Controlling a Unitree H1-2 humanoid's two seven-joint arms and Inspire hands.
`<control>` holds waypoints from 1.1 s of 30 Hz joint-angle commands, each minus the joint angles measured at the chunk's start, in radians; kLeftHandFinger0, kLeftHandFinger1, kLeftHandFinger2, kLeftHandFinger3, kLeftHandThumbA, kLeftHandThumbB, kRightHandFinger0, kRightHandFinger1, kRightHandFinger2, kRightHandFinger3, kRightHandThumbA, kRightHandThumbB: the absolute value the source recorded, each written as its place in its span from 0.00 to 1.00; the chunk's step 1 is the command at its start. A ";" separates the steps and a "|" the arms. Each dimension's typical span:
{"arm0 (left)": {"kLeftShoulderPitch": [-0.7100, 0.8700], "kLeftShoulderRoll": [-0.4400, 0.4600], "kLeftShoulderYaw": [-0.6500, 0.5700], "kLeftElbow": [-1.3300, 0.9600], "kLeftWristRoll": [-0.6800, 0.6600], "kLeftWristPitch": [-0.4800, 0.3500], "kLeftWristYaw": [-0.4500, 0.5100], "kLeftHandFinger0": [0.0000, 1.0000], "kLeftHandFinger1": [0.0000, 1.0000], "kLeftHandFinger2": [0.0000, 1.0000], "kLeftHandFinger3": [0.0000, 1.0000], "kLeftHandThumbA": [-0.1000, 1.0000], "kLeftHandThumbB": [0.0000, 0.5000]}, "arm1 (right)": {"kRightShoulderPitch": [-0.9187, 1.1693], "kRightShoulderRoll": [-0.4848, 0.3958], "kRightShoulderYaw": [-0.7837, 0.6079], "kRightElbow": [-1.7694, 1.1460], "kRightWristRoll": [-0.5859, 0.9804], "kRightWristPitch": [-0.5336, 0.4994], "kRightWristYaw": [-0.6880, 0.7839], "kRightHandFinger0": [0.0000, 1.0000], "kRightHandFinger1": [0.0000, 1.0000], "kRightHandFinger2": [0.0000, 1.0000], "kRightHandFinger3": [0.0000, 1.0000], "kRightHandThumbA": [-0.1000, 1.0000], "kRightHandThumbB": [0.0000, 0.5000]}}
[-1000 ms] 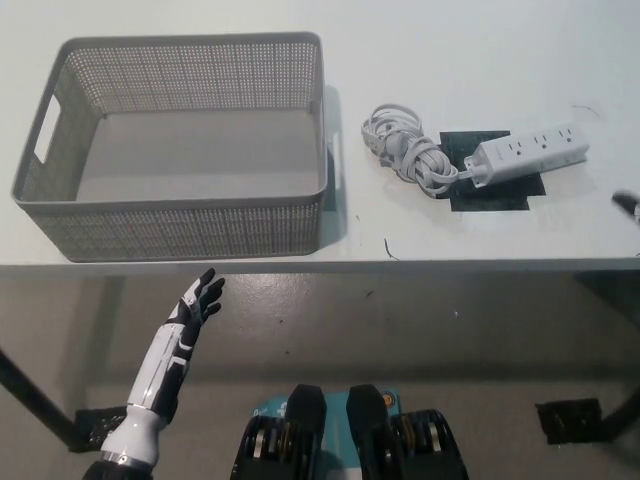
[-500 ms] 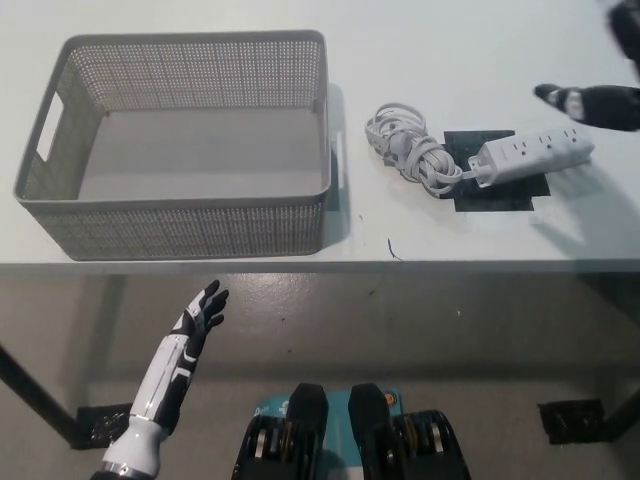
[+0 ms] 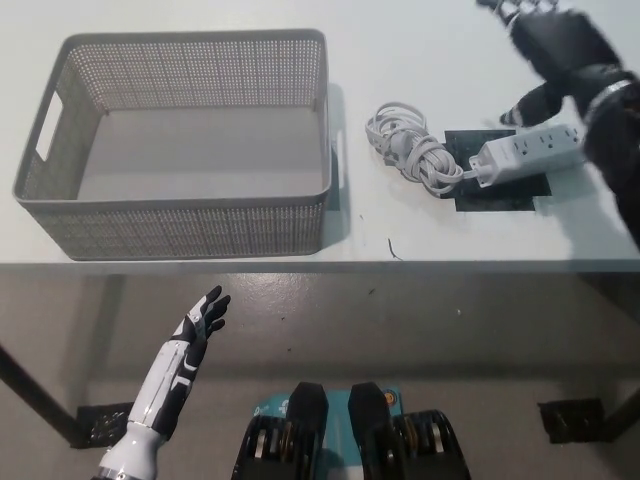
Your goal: Use the right hand to pick up a power strip and put it into a container on the left side
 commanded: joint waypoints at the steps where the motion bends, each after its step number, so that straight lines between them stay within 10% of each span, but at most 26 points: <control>1: -0.002 0.014 -0.005 -0.029 0.003 -0.044 -0.013 1.00 1.00 1.00 1.00 1.00 0.50 | -0.076 0.019 0.012 0.068 -0.029 0.014 -0.013 1.00 1.00 1.00 1.00 1.00 0.92; 24: 0.004 0.014 -0.010 -0.037 -0.001 -0.023 -0.019 1.00 1.00 1.00 1.00 1.00 0.48 | -0.084 0.157 0.060 0.405 -0.030 -0.034 -0.180 1.00 1.00 1.00 1.00 0.92 0.87; 29: 0.010 0.015 -0.011 -0.034 0.005 -0.029 -0.016 1.00 1.00 1.00 1.00 1.00 0.48 | -0.124 0.224 0.130 0.690 -0.126 -0.075 -0.670 1.00 1.00 1.00 1.00 0.72 0.82; 33: 0.009 0.013 -0.011 -0.034 -0.006 -0.020 -0.022 1.00 1.00 1.00 1.00 1.00 0.50 | -0.141 0.246 0.143 0.823 -0.145 -0.087 -1.056 0.93 0.89 0.90 0.96 0.31 0.62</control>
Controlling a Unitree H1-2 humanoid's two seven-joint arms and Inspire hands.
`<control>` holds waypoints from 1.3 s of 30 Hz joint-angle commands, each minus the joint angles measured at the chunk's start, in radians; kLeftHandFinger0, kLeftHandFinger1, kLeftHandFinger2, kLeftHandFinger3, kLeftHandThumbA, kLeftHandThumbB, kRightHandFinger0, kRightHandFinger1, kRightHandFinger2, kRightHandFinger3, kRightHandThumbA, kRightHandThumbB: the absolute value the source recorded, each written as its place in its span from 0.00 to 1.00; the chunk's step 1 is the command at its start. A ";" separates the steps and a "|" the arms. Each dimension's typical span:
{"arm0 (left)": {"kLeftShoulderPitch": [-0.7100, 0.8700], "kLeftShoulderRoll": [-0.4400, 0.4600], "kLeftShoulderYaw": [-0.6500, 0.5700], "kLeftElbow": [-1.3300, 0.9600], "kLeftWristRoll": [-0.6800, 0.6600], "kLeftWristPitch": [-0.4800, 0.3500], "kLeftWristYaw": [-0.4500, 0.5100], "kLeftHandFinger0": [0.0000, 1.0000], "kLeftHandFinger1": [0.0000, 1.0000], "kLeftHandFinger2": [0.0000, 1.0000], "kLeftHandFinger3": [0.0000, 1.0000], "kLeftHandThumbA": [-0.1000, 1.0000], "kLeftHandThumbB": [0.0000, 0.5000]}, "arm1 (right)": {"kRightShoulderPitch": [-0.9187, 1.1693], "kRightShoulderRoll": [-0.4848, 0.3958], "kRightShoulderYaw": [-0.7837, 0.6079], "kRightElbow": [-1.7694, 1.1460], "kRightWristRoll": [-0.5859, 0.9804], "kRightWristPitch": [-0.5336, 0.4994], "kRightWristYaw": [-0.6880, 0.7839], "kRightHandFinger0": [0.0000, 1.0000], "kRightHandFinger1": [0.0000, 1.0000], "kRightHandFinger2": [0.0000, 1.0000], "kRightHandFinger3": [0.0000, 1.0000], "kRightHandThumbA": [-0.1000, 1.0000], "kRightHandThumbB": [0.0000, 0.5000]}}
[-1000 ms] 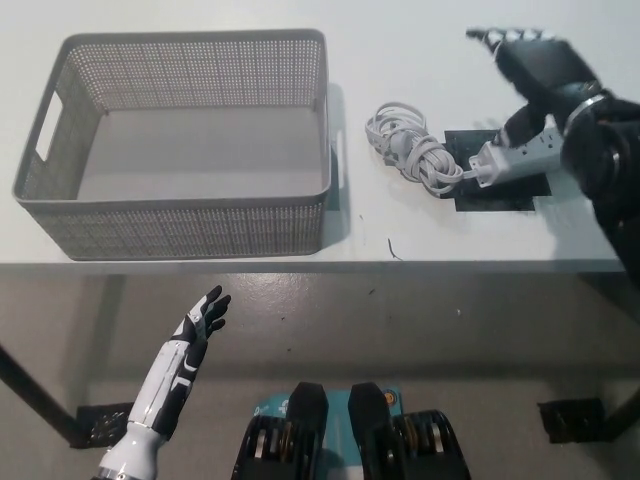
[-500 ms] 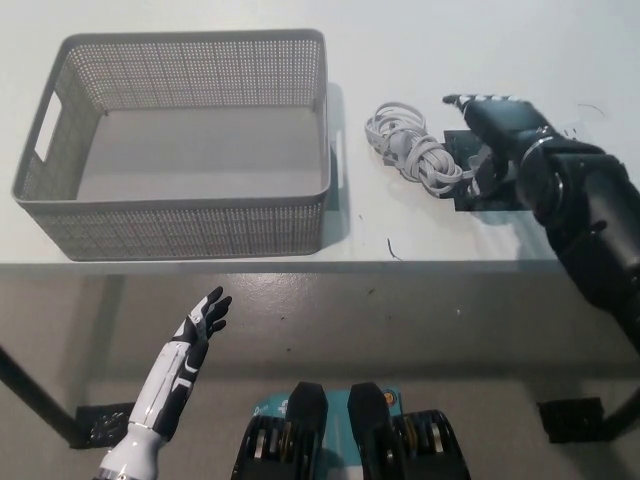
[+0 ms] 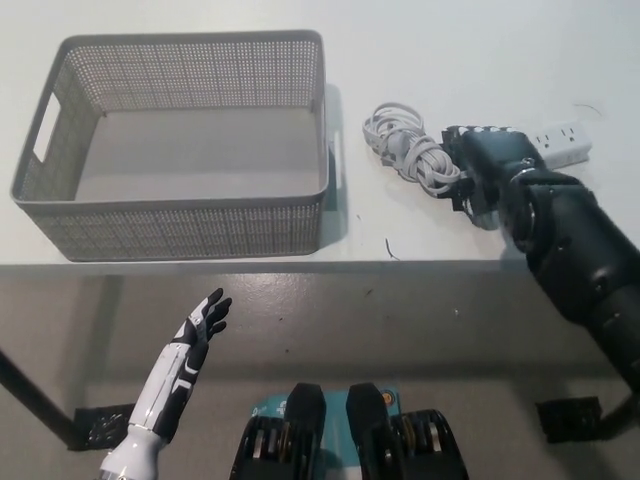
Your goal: Use the right hand to pick up a power strip and put it into a container on the left side
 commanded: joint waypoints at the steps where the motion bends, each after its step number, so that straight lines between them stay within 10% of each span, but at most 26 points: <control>1: 0.000 0.015 -0.007 -0.040 -0.003 -0.013 -0.021 1.00 1.00 1.00 1.00 1.00 0.51 | -0.133 0.056 0.054 0.307 -0.123 -0.086 -0.890 0.74 0.72 0.73 0.80 0.20 0.57; 2: -0.001 0.015 -0.008 -0.039 -0.003 -0.013 -0.022 1.00 1.00 1.00 1.00 1.00 0.51 | -0.134 0.054 0.052 0.310 -0.119 -0.099 -0.914 0.57 0.56 0.60 0.70 0.09 0.50; 3: -0.002 0.015 -0.010 -0.037 -0.005 -0.014 -0.024 1.00 1.00 1.00 1.00 1.00 0.50 | -0.137 0.050 0.045 0.315 -0.108 -0.140 -0.967 0.15 0.24 0.37 0.52 0.00 0.38; 4: -0.002 0.015 -0.011 -0.037 -0.006 -0.013 -0.026 1.00 1.00 1.00 1.00 1.00 0.50 | -0.142 0.046 0.050 0.314 -0.111 -0.186 -1.025 0.03 0.06 0.26 0.40 0.00 0.35; 5: -0.005 0.017 -0.011 -0.038 -0.005 -0.012 -0.027 1.00 1.00 1.00 1.00 1.00 0.50 | -0.147 0.044 0.052 0.313 -0.111 -0.200 -1.038 0.00 0.07 0.39 0.36 0.00 0.28; 8: -0.016 0.020 -0.010 -0.034 0.002 -0.015 -0.026 1.00 1.00 1.00 1.00 1.00 0.48 | -0.166 0.040 0.043 0.305 -0.098 -0.280 -1.075 0.00 0.10 0.72 0.58 0.00 0.28; 14: -0.019 0.021 -0.011 -0.028 0.015 -0.020 -0.022 1.00 1.00 1.00 1.00 1.00 0.48 | -0.188 0.044 0.043 0.303 -0.088 -0.349 -1.119 0.00 0.00 0.45 0.30 0.00 0.34; 19: -0.015 0.026 -0.011 -0.037 0.022 -0.010 -0.022 1.00 1.00 1.00 1.00 1.00 0.42 | -0.237 0.019 0.051 0.272 -0.108 -0.366 -1.169 0.00 0.00 0.49 0.14 0.00 0.34; 24: -0.016 0.028 -0.012 -0.035 0.023 -0.005 -0.024 1.00 1.00 1.00 1.00 1.00 0.43 | -0.284 -0.017 0.025 0.177 -0.113 -0.366 -1.170 0.00 0.05 0.61 0.20 0.00 0.39; 31: -0.016 0.029 -0.013 -0.030 0.024 -0.004 -0.025 1.00 1.00 1.00 1.00 1.00 0.39 | -0.356 -0.070 -0.027 0.023 -0.110 -0.386 -1.136 0.00 0.13 0.69 0.70 0.00 0.31; 36: -0.018 0.026 -0.013 -0.030 0.024 -0.005 -0.024 1.00 1.00 1.00 1.00 1.00 0.40 | -0.418 -0.088 -0.034 0.011 -0.117 -0.390 -1.129 0.00 0.00 0.57 0.52 0.00 0.56; 39: -0.018 0.027 -0.014 -0.026 0.022 -0.010 -0.025 1.00 1.00 1.00 1.00 1.00 0.38 | -0.445 -0.094 -0.036 0.015 -0.113 -0.414 -1.131 0.00 0.00 0.56 0.51 0.00 0.52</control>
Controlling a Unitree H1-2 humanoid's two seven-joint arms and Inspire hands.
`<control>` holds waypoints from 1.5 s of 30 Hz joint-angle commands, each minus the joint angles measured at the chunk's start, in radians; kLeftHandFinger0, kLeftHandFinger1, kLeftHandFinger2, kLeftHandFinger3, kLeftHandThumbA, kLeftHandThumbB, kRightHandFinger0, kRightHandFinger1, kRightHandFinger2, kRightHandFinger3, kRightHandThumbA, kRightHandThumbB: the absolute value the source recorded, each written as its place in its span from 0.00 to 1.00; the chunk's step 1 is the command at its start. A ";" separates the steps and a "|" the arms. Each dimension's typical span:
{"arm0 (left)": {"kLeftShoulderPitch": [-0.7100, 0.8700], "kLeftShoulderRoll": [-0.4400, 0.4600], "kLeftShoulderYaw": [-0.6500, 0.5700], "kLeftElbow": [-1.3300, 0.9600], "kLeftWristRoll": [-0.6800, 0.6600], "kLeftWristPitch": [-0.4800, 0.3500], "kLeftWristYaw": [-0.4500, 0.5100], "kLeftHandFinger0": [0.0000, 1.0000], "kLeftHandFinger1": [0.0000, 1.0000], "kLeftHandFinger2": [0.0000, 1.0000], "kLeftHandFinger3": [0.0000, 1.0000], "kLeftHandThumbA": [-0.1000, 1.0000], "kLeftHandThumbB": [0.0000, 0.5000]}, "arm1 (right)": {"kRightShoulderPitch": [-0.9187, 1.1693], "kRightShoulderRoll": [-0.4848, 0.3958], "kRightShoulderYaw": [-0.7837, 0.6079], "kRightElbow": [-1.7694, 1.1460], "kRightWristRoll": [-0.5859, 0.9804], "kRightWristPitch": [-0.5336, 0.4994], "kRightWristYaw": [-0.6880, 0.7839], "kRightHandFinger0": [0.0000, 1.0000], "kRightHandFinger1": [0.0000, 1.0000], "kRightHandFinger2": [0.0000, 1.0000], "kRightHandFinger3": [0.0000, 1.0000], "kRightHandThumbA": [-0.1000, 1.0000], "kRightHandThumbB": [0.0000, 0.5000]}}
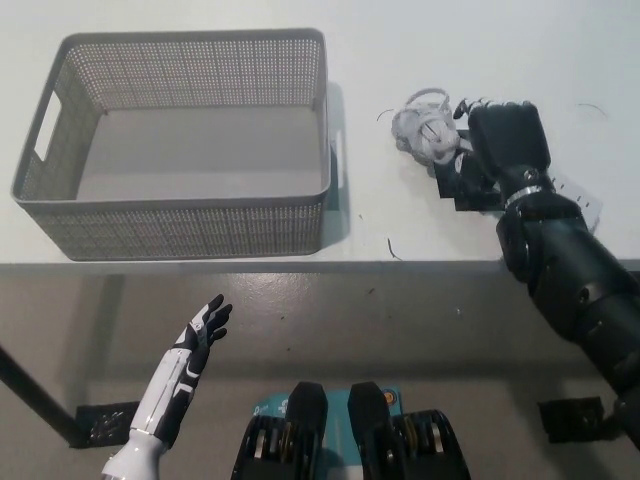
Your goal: Use the right hand to pick up a power strip and put it into a container on the left side
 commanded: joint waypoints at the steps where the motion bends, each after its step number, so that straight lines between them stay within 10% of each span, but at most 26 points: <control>1: -0.022 0.028 -0.014 -0.036 0.022 -0.014 -0.025 1.00 1.00 1.00 1.00 1.00 0.38 | -0.425 -0.116 -0.054 -0.181 -0.090 -0.214 -0.506 0.00 0.00 0.56 0.51 0.00 0.52; 25: -0.023 0.031 -0.013 -0.039 0.031 -0.014 -0.026 1.00 1.00 1.00 1.00 1.00 0.38 | -0.622 -0.101 -0.045 -0.195 -0.125 -0.239 -0.495 0.00 0.00 0.56 0.62 0.00 0.32; 31: -0.022 0.030 -0.013 -0.037 0.031 -0.016 -0.025 1.00 1.00 1.00 1.00 1.00 0.37 | -0.677 -0.048 -0.031 -0.181 -0.138 -0.234 -0.511 0.00 0.00 0.27 0.24 0.00 0.41; 33: -0.022 0.032 -0.013 -0.039 0.032 -0.012 -0.027 1.00 1.00 1.00 1.00 1.00 0.38 | -0.698 -0.017 -0.030 -0.176 -0.132 -0.239 -0.499 0.00 0.00 0.34 0.17 0.00 0.41; 36: -0.025 0.031 -0.016 -0.037 0.037 -0.010 -0.027 1.00 1.00 1.00 1.00 1.00 0.38 | -0.711 0.030 -0.038 -0.203 -0.127 -0.208 -0.467 0.00 0.00 0.41 0.22 0.00 0.41; 40: -0.026 0.029 -0.015 -0.036 0.030 -0.011 -0.028 1.00 1.00 1.00 1.00 1.00 0.39 | -0.751 0.095 -0.030 -0.158 -0.129 -0.224 -0.512 0.00 0.00 0.19 0.26 0.00 0.49; 42: -0.025 0.032 -0.015 -0.038 0.033 -0.006 -0.029 1.00 1.00 1.00 1.00 1.00 0.39 | -0.773 0.149 -0.021 -0.107 -0.122 -0.232 -0.516 0.00 0.00 0.36 0.06 0.00 0.38; 45: -0.027 0.034 -0.015 -0.037 0.039 -0.006 -0.028 1.00 1.00 1.00 1.00 1.00 0.39 | -0.778 0.194 -0.013 -0.097 -0.131 -0.197 -0.503 0.00 0.00 0.56 0.15 0.00 0.30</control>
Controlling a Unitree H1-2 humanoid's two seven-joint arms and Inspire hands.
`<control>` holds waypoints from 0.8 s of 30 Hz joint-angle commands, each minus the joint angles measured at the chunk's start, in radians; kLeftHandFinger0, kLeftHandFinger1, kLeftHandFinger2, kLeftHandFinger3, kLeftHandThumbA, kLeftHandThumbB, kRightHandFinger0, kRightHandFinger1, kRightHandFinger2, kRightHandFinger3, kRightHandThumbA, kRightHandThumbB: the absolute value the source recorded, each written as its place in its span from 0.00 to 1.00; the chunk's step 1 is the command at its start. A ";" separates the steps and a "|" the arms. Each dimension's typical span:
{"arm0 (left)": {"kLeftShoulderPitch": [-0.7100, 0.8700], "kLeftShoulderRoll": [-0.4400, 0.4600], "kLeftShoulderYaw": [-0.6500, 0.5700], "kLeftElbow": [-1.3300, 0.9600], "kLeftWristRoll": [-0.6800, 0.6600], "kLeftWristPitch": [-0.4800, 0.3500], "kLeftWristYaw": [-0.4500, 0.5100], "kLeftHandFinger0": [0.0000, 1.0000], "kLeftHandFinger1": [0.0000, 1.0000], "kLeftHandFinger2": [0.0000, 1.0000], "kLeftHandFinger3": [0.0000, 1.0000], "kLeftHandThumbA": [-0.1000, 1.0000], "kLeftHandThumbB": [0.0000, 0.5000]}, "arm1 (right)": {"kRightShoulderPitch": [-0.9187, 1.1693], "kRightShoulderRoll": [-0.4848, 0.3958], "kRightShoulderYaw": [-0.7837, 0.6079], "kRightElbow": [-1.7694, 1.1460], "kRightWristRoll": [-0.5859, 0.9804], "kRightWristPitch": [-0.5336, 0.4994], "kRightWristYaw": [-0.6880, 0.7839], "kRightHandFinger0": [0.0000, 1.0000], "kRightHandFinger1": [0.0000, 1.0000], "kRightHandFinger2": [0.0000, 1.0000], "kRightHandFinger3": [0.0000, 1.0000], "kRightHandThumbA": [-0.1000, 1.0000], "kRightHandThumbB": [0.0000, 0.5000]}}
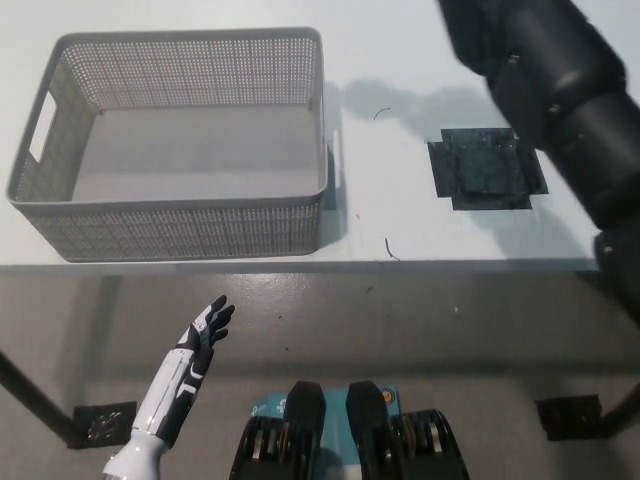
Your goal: Use the right hand to pick up a power strip and put it into a container on the left side
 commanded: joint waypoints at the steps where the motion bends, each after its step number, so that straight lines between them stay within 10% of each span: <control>1: -0.025 0.033 -0.012 -0.037 0.015 -0.005 -0.028 1.00 1.00 1.00 1.00 1.00 0.40 | -0.325 0.141 -0.002 -0.032 -0.030 -0.013 -0.187 0.00 0.00 0.55 0.26 0.00 0.36; 5: -0.027 0.035 -0.012 -0.036 0.016 -0.006 -0.029 1.00 1.00 1.00 1.00 1.00 0.41 | -0.339 0.199 0.014 0.043 -0.028 -0.036 -0.230 0.00 0.00 0.44 0.08 0.00 0.30; 10: -0.031 0.036 -0.015 -0.037 0.020 -0.010 -0.028 1.00 1.00 1.00 1.00 1.00 0.39 | -0.338 0.258 0.011 0.090 -0.004 -0.068 -0.233 0.00 0.00 0.36 0.30 0.00 0.51; 13: -0.028 0.035 -0.018 -0.037 0.016 -0.012 -0.030 1.00 1.00 1.00 1.00 1.00 0.39 | -0.341 0.296 0.025 0.160 -0.006 -0.042 -0.223 0.00 0.00 0.36 0.19 0.00 0.39; 24: -0.030 0.041 -0.028 -0.051 0.019 0.005 -0.031 1.00 1.00 1.00 1.00 1.00 0.41 | -0.300 0.396 -0.025 0.323 0.107 -0.042 -0.086 0.00 0.00 0.42 0.10 0.00 0.46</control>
